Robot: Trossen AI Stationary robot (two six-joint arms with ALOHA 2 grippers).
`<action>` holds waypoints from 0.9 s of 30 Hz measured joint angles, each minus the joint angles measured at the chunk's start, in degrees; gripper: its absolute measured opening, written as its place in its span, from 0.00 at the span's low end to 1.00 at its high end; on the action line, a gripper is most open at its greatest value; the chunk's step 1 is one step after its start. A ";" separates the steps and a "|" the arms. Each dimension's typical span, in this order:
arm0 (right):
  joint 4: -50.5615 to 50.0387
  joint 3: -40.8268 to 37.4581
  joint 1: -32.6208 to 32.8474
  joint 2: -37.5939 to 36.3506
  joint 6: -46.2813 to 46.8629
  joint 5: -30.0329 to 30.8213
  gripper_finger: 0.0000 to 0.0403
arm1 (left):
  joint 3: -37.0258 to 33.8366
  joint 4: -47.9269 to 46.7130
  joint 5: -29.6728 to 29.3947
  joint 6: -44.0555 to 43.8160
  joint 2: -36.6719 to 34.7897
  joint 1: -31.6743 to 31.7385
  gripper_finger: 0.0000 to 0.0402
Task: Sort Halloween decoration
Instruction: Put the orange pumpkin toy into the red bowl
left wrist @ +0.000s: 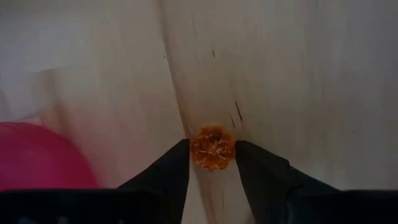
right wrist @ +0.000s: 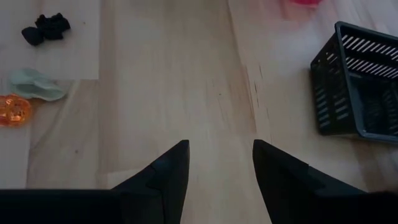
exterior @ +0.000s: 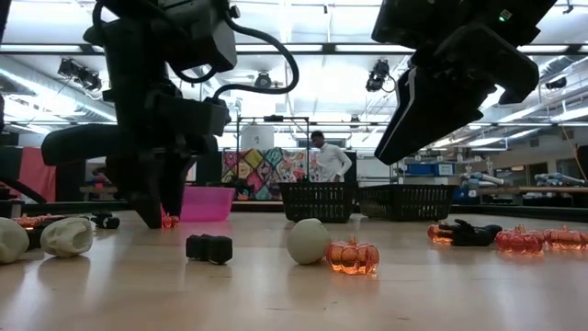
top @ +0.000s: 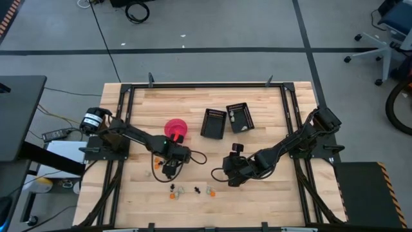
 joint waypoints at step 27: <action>0.01 0.00 0.00 0.02 0.40 -0.55 0.45 | -0.09 0.42 -0.82 -0.02 0.09 -0.11 0.25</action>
